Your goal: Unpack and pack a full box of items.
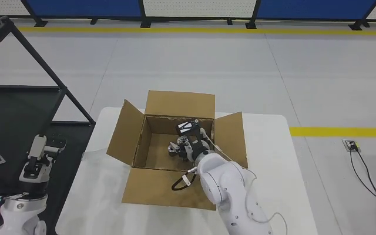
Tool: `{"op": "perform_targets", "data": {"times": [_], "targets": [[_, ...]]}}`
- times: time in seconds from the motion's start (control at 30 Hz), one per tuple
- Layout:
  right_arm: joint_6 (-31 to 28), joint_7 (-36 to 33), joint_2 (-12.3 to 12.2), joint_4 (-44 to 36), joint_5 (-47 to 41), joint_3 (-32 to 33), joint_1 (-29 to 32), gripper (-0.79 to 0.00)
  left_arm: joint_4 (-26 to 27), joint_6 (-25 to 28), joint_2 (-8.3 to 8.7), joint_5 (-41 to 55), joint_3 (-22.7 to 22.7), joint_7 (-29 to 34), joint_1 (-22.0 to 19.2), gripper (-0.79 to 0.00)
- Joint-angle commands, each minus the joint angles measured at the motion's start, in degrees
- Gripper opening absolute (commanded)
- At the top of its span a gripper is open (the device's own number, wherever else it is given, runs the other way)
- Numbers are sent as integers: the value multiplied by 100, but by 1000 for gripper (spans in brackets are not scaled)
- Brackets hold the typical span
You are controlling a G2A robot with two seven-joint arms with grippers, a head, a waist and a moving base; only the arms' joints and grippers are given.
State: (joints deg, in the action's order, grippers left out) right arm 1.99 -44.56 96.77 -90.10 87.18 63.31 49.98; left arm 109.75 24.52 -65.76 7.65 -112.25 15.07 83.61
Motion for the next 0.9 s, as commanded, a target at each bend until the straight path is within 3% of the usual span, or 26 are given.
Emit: {"op": "perform_targets", "data": {"times": [0.0,0.07,0.17,0.3,0.47,0.67,0.87], "targets": [[0,1,0,-3,0,0,1,0,0,0,0,0,0,0,0,0],[0,1,0,-3,0,0,1,0,-11,-91,1,-17,-19,-17,2,0],[-268,126,-16,-59,-247,55,85,0,-54,-668,34,-344,-25,172,-104,0],[-748,11,-55,-452,-1258,478,192,0,-182,-1078,87,-409,106,740,-379,0],[-1308,-236,-151,-979,-2948,1366,460,0,-293,-1279,137,-700,465,1309,-665,0],[-1585,-652,-290,-1247,-4801,2431,723,0,-278,-1334,152,-936,891,1505,-847,0],[-1553,-820,-437,-1106,-5712,3195,798,0,-239,-1424,168,-1047,1120,1645,-924,0]]}}
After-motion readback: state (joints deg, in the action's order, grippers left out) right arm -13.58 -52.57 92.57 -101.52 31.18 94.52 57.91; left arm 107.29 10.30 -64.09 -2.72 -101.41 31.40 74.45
